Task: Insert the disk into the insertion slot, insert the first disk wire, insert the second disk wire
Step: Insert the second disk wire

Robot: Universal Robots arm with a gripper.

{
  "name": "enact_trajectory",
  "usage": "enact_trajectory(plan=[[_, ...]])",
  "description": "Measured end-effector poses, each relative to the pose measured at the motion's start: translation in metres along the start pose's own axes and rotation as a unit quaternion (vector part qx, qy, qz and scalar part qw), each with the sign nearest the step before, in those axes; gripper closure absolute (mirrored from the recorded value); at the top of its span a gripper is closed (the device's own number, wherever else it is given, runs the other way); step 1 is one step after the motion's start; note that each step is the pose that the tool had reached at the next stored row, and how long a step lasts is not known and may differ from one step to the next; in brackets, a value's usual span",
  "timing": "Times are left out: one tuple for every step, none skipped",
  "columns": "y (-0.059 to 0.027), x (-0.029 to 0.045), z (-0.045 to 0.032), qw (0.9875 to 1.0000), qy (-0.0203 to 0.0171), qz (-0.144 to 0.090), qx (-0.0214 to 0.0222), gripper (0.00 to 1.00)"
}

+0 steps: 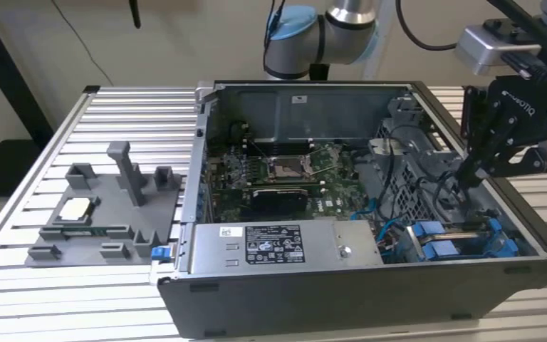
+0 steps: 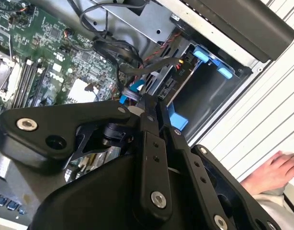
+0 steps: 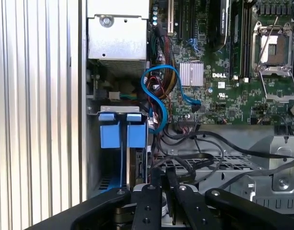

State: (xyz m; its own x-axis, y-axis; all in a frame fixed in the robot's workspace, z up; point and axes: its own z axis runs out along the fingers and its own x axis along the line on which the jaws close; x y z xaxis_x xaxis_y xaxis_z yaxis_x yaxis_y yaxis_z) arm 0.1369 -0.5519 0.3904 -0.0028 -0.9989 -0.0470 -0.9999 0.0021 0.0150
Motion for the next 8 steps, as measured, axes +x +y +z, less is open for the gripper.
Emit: enact_trajectory(plan=[[-0.0001, 0.0005, 0.0009, 1.0000, 0.0000, 0.000, -0.0006, 0.84], [-0.0003, 0.0010, 0.0017, 1.0000, 0.0000, 0.000, -0.0013, 0.84], [-0.0006, 0.0016, 0.0027, 1.0000, 0.0000, 0.000, -0.0023, 0.84], [-0.0009, 0.0024, 0.0037, 1.0000, 0.0000, 0.000, -0.0037, 0.84], [-0.0012, 0.0031, 0.0049, 1.0000, -0.0001, 0.000, -0.0051, 0.84], [-0.0015, 0.0041, 0.0060, 1.0000, 0.0000, 0.000, -0.0064, 0.84], [-0.0017, 0.0052, 0.0071, 1.0000, 0.0001, 0.000, -0.0075, 0.84], [-0.0021, 0.0064, 0.0083, 1.0000, 0.0001, 0.000, -0.0087, 0.84]])
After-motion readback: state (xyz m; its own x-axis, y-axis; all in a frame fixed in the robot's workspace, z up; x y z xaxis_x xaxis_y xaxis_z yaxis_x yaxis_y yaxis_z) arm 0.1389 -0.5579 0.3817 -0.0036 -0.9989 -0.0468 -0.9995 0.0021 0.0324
